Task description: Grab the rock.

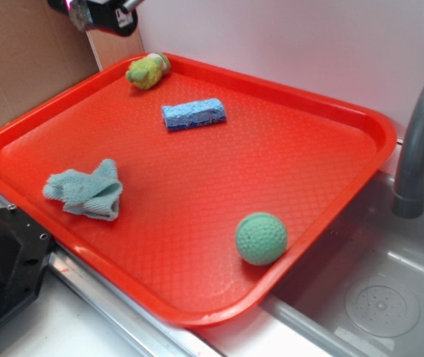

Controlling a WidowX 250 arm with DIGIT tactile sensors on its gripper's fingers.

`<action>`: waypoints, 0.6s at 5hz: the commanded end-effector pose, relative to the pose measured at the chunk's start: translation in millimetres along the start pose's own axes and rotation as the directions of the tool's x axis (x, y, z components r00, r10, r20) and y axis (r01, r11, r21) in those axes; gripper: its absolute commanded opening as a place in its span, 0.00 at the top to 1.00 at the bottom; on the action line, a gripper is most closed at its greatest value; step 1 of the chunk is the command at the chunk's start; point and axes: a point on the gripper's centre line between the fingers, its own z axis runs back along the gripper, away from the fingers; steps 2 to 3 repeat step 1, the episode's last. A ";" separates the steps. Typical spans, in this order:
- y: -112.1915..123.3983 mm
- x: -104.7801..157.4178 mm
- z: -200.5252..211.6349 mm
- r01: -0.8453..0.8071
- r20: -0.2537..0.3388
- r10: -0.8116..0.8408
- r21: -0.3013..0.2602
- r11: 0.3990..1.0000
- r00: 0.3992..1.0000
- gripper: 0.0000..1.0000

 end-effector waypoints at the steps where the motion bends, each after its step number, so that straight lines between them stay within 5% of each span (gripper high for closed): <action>1: -10.3 8.2 32.5 -0.003 0.067 0.004 -0.014 1.000 0.998 1.00; 3: -10.3 8.2 32.5 -0.003 0.067 0.004 -0.014 1.000 0.998 1.00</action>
